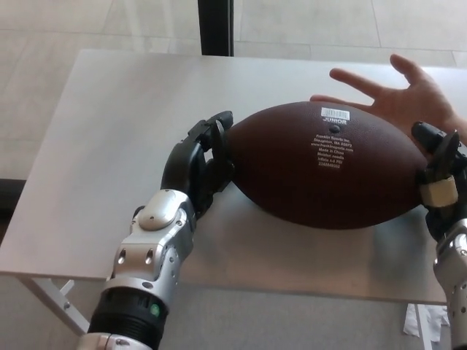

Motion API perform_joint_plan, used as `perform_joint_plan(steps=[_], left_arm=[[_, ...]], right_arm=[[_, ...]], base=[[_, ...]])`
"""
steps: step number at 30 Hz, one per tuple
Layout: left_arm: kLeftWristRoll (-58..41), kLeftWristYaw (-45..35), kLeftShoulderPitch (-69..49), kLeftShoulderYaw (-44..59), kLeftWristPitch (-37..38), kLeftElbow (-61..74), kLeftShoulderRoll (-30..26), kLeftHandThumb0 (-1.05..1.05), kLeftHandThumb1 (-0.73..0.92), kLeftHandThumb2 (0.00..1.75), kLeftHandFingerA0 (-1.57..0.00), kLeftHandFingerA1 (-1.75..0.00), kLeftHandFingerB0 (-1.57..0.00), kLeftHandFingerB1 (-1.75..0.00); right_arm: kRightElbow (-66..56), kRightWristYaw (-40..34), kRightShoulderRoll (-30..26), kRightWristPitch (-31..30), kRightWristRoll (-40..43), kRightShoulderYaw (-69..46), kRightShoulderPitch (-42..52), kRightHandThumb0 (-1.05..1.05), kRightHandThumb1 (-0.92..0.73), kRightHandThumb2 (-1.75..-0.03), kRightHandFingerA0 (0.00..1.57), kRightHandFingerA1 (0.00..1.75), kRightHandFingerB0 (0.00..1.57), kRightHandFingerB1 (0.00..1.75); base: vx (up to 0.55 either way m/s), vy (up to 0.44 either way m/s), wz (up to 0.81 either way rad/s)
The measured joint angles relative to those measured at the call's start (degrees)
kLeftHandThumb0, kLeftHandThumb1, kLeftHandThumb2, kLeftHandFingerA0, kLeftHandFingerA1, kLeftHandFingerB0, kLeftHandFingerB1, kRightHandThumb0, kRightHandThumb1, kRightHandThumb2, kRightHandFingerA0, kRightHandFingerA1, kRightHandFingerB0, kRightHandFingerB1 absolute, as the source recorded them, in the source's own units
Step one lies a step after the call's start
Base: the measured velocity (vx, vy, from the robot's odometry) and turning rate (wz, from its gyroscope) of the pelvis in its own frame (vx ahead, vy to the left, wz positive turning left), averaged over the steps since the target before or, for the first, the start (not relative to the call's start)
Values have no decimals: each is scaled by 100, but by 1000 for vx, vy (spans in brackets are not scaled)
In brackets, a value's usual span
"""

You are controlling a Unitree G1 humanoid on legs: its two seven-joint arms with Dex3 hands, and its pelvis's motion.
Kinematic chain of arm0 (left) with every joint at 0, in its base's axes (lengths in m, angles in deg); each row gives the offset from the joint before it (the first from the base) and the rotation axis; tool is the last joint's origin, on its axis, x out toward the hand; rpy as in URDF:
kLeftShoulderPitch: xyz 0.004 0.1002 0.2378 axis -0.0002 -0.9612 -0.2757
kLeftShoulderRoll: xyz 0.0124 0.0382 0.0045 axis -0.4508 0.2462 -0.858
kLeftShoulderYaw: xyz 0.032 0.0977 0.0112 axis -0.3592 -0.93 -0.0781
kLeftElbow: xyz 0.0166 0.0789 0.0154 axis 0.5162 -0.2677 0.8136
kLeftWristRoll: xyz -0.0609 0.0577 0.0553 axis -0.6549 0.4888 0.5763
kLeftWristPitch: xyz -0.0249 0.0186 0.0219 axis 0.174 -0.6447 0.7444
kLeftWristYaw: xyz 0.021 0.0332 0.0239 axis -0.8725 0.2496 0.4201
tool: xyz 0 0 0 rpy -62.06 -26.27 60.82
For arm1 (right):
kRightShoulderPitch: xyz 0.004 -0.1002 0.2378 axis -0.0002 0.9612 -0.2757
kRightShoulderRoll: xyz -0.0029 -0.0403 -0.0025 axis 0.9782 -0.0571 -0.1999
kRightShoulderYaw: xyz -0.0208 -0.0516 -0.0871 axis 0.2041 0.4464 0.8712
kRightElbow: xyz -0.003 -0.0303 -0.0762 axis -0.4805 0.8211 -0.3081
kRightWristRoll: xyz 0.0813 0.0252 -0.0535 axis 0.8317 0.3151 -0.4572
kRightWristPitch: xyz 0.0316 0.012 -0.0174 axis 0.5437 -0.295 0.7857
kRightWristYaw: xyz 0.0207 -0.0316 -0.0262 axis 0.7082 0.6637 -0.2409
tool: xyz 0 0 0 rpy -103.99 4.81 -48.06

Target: The robot uses both its hands to grab the left and right ends of a football kept in the middle of the desk infront of it, lifts it up and places it in the palm of a person

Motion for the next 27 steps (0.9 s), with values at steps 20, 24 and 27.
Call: perform_joint_plan(steps=[20,24,27], left_arm=[[-161,560,81,432,246,-253,501,-56,92,71,-48,-81,-6,-23],[-152,736,77,412,275,-256,510,-55,92,77,-58,-113,-46,-64],[-109,905,83,348,371,-341,510,-65,92,73,-42,-94,-27,-47]], right_arm=[[13,-303,-228,4,-331,699,-302,-96,-64,-111,56,75,28,52],[45,-302,-310,4,-461,941,-302,-98,-85,-66,58,82,43,47],[127,-302,-320,6,-523,1011,-297,-96,-79,-64,62,80,49,48]], base=[[0,0,0],[0,0,0],[0,0,0]])
